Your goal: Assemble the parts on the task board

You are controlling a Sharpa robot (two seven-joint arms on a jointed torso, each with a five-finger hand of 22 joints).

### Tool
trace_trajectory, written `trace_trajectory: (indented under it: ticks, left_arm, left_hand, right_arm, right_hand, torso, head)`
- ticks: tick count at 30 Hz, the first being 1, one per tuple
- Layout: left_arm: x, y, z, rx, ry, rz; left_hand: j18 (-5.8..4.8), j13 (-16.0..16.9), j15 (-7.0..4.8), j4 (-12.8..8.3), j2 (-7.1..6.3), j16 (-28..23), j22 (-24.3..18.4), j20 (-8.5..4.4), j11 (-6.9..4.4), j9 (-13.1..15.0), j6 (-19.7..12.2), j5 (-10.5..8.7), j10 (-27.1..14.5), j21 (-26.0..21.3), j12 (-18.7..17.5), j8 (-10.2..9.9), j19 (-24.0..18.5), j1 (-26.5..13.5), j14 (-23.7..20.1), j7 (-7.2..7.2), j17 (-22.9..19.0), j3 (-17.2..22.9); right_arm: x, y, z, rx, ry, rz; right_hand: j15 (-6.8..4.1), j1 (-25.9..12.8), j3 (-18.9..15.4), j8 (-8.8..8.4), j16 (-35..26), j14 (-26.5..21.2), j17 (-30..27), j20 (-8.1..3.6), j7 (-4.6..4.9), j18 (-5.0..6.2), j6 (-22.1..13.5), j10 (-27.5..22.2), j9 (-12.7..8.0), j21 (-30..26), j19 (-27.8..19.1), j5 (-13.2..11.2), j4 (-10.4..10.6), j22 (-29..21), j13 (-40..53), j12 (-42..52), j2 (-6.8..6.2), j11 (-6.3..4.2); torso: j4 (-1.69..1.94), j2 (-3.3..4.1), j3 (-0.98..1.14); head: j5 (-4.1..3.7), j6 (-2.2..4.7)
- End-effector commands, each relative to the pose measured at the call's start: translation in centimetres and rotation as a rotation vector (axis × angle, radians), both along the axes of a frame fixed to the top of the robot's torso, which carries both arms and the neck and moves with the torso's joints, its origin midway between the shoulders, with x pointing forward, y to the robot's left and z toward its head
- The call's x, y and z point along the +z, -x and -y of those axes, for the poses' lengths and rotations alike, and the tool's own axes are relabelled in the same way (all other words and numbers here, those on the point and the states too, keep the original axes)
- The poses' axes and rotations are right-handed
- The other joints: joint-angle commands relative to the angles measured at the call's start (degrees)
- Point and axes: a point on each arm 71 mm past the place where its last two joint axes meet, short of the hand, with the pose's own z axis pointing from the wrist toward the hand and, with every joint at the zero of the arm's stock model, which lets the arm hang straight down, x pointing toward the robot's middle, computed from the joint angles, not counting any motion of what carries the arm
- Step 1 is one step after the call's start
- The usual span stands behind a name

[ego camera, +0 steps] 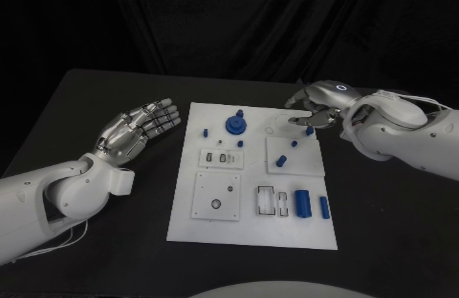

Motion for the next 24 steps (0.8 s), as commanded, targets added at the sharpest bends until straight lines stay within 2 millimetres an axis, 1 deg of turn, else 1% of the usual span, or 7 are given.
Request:
trace_trajectory:
  ticks: [1,2,6,9,14,15,24]
  left_arm:
    - [1.4,0.1,-0.3,0.059,0.136,0.165]
    - [1.4,0.1,-0.3,0.058,0.136,0.165]
    - [1.3,0.1,-0.2,0.055,0.138,0.163]
    - [1.3,0.0,-0.2,0.056,0.137,0.163]
    - [1.3,0.0,-0.2,0.056,0.136,0.162]
    - [1.3,0.0,-0.2,0.056,0.136,0.162]
    - [1.2,0.0,-0.3,0.057,0.135,0.161]
  left_hand:
    - [-0.84,0.1,0.49,0.0,-0.58,0.2,0.0,-0.02,0.36,0.1,0.0,0.05,-0.1,0.3,0.1,0.2,0.5,-0.2,0.0,0.53,0.1,0.5]
    - [-0.84,0.1,0.49,0.0,-0.58,0.2,0.0,-0.02,0.36,0.1,0.0,0.05,-0.1,0.3,0.1,0.2,0.5,-0.2,0.0,0.53,0.1,0.5]
    - [-0.86,0.1,0.5,0.0,-0.6,0.3,0.0,-0.02,0.37,0.1,0.1,0.09,-0.1,0.3,0.1,0.2,0.4,-0.2,0.0,0.57,0.1,0.6]
    - [-0.86,0.1,0.5,0.0,-0.6,0.3,0.0,-0.02,0.37,0.1,0.1,0.09,-0.1,0.3,0.1,0.2,0.4,-0.2,0.0,0.57,0.1,0.6]
    - [-0.87,0.1,0.51,0.0,-0.61,0.3,0.0,-0.02,0.37,0.1,0.0,0.1,-0.1,0.2,0.0,0.2,0.4,-0.2,0.0,0.58,0.1,0.6]
    - [-0.87,0.1,0.51,0.0,-0.61,0.3,0.0,-0.02,0.37,0.1,0.0,0.1,-0.1,0.2,0.0,0.2,0.4,-0.2,0.0,0.58,0.1,0.6]
    - [-0.87,0.1,0.51,0.0,-0.61,0.3,0.0,-0.02,0.37,0.1,0.0,0.1,-0.1,0.2,0.0,0.2,0.4,-0.2,0.0,0.58,0.1,0.6]
  right_arm:
    - [0.3,0.4,2.1,-0.057,-0.038,0.043]
    - [0.3,0.5,2.7,-0.072,-0.04,0.042]
    - [-0.3,1.1,5.0,-0.125,-0.048,0.037]
    - [-0.6,1.6,6.2,-0.147,-0.061,0.04]
    - [-1.2,2.2,7.3,-0.171,-0.071,0.029]
    - [-1.3,2.3,7.4,-0.174,-0.072,0.027]
    - [-1.8,2.7,7.8,-0.182,-0.095,0.008]
  right_hand:
    - [-0.44,-0.5,-0.1,-0.13,-0.3,4.9,9.5,-0.46,-0.21,-0.62,0.2,6.0,-0.1,0.2,2.7,-0.4,0.4,10.9,15.1,0.2,-0.14,-0.42]
    - [-0.67,-0.6,-0.5,-0.11,-0.5,4.8,9.2,-0.66,-0.6,-0.57,0.6,6.0,-0.3,0.1,2.6,-1.9,0.9,10.8,15.1,0.2,-0.3,-0.75]
    - [-0.89,-0.5,-1.0,-0.27,-0.8,4.7,8.8,-0.87,-0.8,-0.54,0.8,6.0,-0.6,0.0,2.5,-3.2,1.6,10.8,15.1,0.2,-0.47,-0.94]
    - [-0.99,-0.6,-1.7,-0.39,-1.0,4.7,8.5,-1.0,-0.86,-0.54,1.1,6.0,-0.9,-0.1,2.5,-5.3,2.7,10.8,15.1,0.2,-0.82,-1.03]
    - [-1.08,-0.5,-2.6,-0.55,-1.3,4.6,8.0,-1.1,-0.9,-0.53,1.3,6.0,-1.2,-0.2,2.5,-7.1,4.3,10.8,15.1,0.2,-1.45,-1.1]
    - [-1.01,-0.7,-3.2,-0.73,-1.5,4.5,7.7,-1.09,-0.77,-0.51,1.2,6.0,-1.5,-0.3,2.5,-9.0,5.5,10.8,15.1,0.2,-1.93,-1.0]
    - [-0.98,-1.7,-4.1,-0.73,-1.7,4.5,7.4,-1.06,-0.67,-0.51,1.7,6.0,-1.7,-0.3,2.5,-10.8,5.9,10.8,15.1,0.2,-2.3,-0.95]
  torso:
    - [0.07,-0.01,-0.09]
    - [0.05,-0.03,-0.1]
    - [-0.11,-0.02,-0.04]
    - [0.04,0.04,0.01]
    - [0.18,0.04,0.05]
    - [0.19,0.05,0.04]
    - [0.14,0.12,0.06]
  head:
    - [-0.72,0.13]
    - [-0.79,0.18]
    - [-0.65,0.17]
    - [-0.78,0.09]
    - [-0.86,0.08]
    - [-0.9,0.1]
    - [-0.79,0.03]
